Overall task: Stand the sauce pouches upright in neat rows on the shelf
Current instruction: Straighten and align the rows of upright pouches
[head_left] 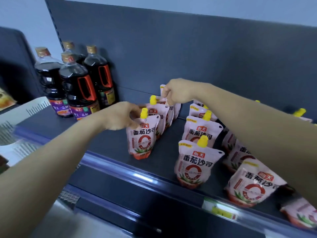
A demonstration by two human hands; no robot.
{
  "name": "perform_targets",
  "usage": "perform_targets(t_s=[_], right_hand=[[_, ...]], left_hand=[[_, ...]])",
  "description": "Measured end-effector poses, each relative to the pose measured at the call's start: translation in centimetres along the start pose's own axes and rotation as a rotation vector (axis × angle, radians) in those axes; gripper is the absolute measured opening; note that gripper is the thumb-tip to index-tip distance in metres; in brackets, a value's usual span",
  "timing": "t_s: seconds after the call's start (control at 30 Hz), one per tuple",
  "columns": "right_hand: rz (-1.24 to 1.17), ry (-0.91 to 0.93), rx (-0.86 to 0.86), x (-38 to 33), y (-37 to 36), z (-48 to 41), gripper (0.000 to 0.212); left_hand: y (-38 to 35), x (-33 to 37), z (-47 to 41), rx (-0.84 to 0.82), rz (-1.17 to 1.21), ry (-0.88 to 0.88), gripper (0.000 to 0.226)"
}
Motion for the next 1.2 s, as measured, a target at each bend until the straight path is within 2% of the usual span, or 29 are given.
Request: perform_targets(t_s=[0.07, 0.17, 0.33, 0.4, 0.53, 0.57, 0.67, 0.77, 0.8, 0.9, 1.1, 1.2], right_hand=[[0.014, -0.008, -0.027, -0.9, -0.7, -0.9, 0.039], [-0.009, -0.046, -0.066, -1.8, -1.4, -1.7, 0.027], [0.012, -0.158, -0.038, -2.9, -2.6, -1.8, 0.033], [0.040, -0.217, -0.023, -3.1, -2.9, -1.7, 0.034], [0.099, -0.291, 0.007, -3.4, -3.2, -1.8, 0.017], [0.092, -0.310, 0.022, -3.6, -3.1, -1.8, 0.009], [0.129, -0.317, 0.003, -4.2, -3.0, -1.3, 0.003], [0.117, -0.326, -0.087, -4.4, -3.2, -0.9, 0.030], [0.092, -0.331, -0.083, -4.4, -3.2, -0.7, 0.032], [0.045, -0.333, -0.081, -4.3, -3.1, -0.2, 0.031], [-0.005, -0.373, -0.043, -4.2, -2.5, -0.1, 0.027], [-0.031, -0.362, -0.086, -4.1, -2.4, -0.1, 0.028]], left_hand=[[-0.4, -1.2, -0.5, -0.038, -0.030, -0.011, 0.021], [0.0, -2.2, -0.9, -0.076, 0.016, -0.065, 0.028], [-0.1, -2.8, -1.8, -0.196, 0.108, -0.209, 0.008], [-0.5, -2.6, -2.1, -0.263, 0.161, -0.258, 0.013], [-0.9, -2.3, -2.1, -0.385, 0.205, -0.329, 0.021], [-0.9, -2.4, -2.1, -0.399, 0.209, -0.333, 0.024], [-0.9, -2.6, -2.2, -0.394, 0.217, -0.351, 0.026], [-0.8, -2.9, -2.0, -0.408, 0.188, -0.367, 0.012], [-0.8, -3.0, -2.0, -0.408, 0.183, -0.369, 0.017], [-0.6, -3.0, -1.8, -0.400, 0.188, -0.356, 0.029], [-0.3, -2.9, -1.4, -0.434, 0.146, -0.342, 0.005], [-0.2, -3.2, -1.4, -0.422, 0.148, -0.313, 0.020]])
Point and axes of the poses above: each hand's wrist, its own z-axis away from the middle knuckle, its own y-axis out of the back of the hand, x = y × z, the point moved 1 cm from there along -z, towards the middle knuckle, and after that the axes turned 5 degrees about -y, right-handed, at the moved point
